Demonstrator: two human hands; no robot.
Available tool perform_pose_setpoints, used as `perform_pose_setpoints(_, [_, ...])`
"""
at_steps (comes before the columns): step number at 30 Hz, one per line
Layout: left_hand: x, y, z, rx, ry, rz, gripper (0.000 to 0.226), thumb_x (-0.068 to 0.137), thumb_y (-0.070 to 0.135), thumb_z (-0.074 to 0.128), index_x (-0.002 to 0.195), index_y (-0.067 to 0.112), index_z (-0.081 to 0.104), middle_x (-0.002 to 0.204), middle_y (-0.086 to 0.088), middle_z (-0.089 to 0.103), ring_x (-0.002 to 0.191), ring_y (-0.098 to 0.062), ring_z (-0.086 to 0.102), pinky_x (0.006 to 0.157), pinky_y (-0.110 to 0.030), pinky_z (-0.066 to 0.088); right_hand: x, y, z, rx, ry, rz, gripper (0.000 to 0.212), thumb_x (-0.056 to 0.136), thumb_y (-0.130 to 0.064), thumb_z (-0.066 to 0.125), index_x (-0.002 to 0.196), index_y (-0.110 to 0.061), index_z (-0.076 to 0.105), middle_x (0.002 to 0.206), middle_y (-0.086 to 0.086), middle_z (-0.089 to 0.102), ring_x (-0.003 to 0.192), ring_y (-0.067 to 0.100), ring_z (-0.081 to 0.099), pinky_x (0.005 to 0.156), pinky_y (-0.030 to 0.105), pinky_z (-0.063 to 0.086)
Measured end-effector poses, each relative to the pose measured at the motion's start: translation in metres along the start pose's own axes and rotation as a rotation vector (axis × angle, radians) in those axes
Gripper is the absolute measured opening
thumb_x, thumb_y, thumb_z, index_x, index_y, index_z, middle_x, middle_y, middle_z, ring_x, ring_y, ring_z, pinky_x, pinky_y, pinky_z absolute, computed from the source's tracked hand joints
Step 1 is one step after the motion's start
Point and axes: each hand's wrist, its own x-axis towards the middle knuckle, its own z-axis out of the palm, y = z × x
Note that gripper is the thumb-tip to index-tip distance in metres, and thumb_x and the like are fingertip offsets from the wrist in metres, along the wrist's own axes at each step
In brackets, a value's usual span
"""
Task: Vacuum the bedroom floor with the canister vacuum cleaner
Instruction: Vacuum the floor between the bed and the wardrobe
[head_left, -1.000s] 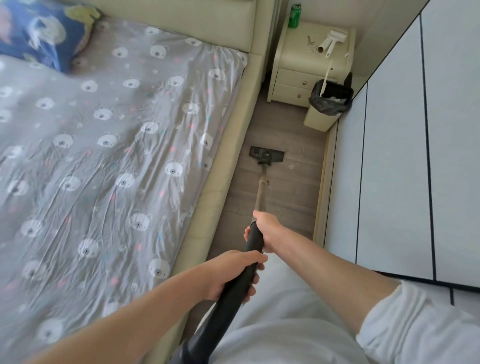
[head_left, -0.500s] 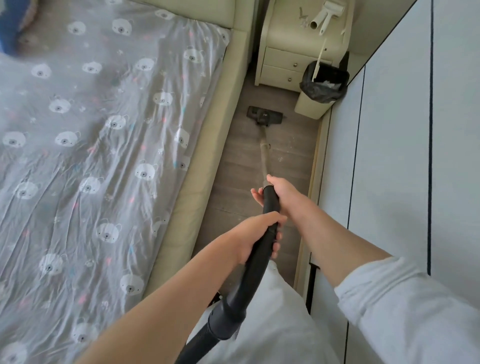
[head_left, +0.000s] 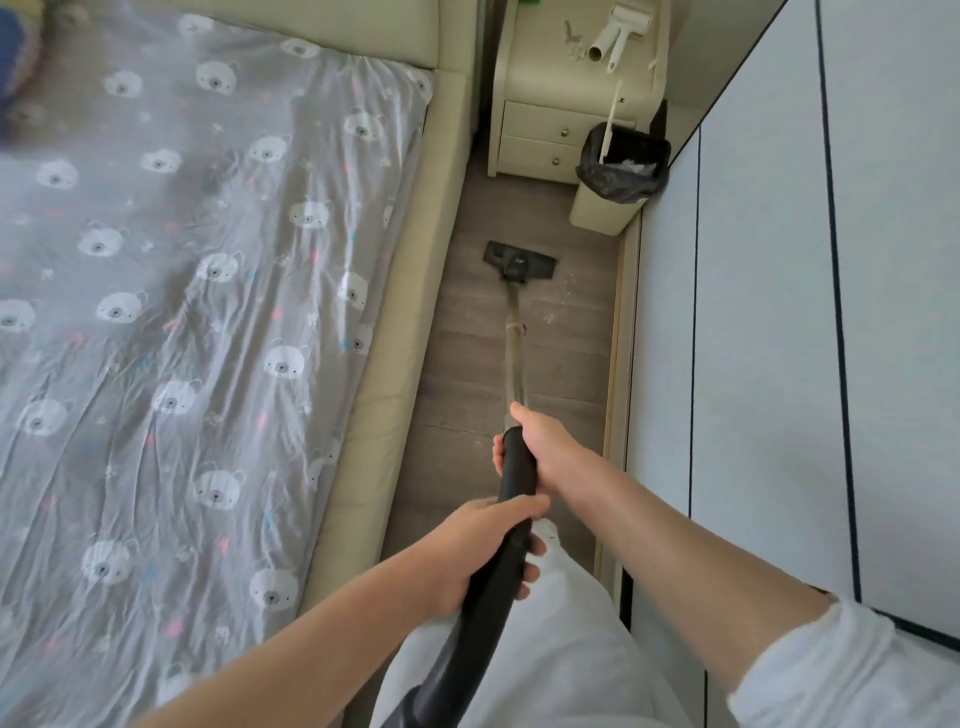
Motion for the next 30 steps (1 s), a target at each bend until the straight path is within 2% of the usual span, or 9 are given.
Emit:
perform_pose_setpoints(4, [-0.038,-0.017,-0.008,-0.026,-0.043,-0.025,0.041,0.083,0.04,0.076,0.107,0.01,0.062,0.079,-0.007,0.066,0.062,-0.023,0.06,0.06,-0.033,0.053,-0.016,0.029,0.002,0.01,-0.001,0.031,0.04,0.092,-0.039,0.064,0.107,-0.003,0.057,0.074,0.011,0.061,0.056,0.02,0.059,0.052,0.031,0.054])
perform_pose_setpoints(8, [-0.03,-0.002,0.004,-0.003,0.059,0.024,0.032,0.09,0.039,0.069,0.107,0.012,0.064,0.069,-0.001,0.065,0.055,-0.017,0.059,0.053,-0.028,0.051,-0.02,0.007,0.007,-0.078,0.014,-0.037,0.036,0.093,-0.038,0.063,0.107,-0.007,0.053,0.071,0.011,0.057,0.051,0.018,0.056,0.05,0.031,0.053])
perform_pose_setpoints(12, [0.012,0.045,0.022,-0.04,0.095,0.064,0.028,0.092,0.037,0.069,0.104,0.011,0.065,0.064,0.001,0.066,0.049,-0.014,0.059,0.049,-0.025,0.051,-0.004,-0.053,0.008,-0.141,0.048,-0.121,0.029,0.096,-0.033,0.06,0.105,-0.007,0.049,0.071,0.011,0.054,0.05,0.017,0.053,0.045,0.026,0.05])
perform_pose_setpoints(19, [0.099,0.131,0.022,-0.103,0.089,0.121,0.025,0.09,0.036,0.073,0.095,0.013,0.067,0.073,0.0,0.072,0.051,-0.014,0.061,0.051,-0.026,0.053,0.053,-0.161,0.017,-0.218,0.103,-0.161,0.028,0.095,-0.033,0.061,0.101,-0.008,0.049,0.077,0.01,0.053,0.049,0.016,0.051,0.045,0.023,0.05])
perform_pose_setpoints(23, [0.131,0.143,0.011,-0.164,0.127,0.201,0.036,0.088,0.039,0.076,0.107,0.01,0.067,0.084,-0.005,0.077,0.059,-0.017,0.067,0.056,-0.029,0.055,0.078,-0.187,0.023,-0.269,0.106,-0.158,0.028,0.094,-0.033,0.061,0.101,-0.007,0.052,0.075,0.009,0.055,0.052,0.017,0.052,0.048,0.026,0.05])
perform_pose_setpoints(26, [0.14,0.134,0.004,-0.107,0.145,0.227,0.044,0.089,0.051,0.071,0.113,0.014,0.067,0.092,-0.007,0.08,0.07,-0.017,0.073,0.065,-0.029,0.058,0.088,-0.189,0.023,-0.313,0.113,-0.169,0.028,0.095,-0.034,0.059,0.099,-0.007,0.054,0.074,0.008,0.055,0.054,0.018,0.053,0.05,0.028,0.05])
perform_pose_setpoints(30, [0.12,0.087,-0.014,-0.002,0.041,0.163,0.06,0.091,0.07,0.055,0.118,0.017,0.065,0.101,-0.012,0.079,0.082,-0.021,0.075,0.077,-0.033,0.061,0.089,-0.178,0.026,-0.337,0.107,-0.189,0.027,0.096,-0.034,0.059,0.095,-0.007,0.053,0.075,0.008,0.054,0.056,0.017,0.053,0.05,0.029,0.05])
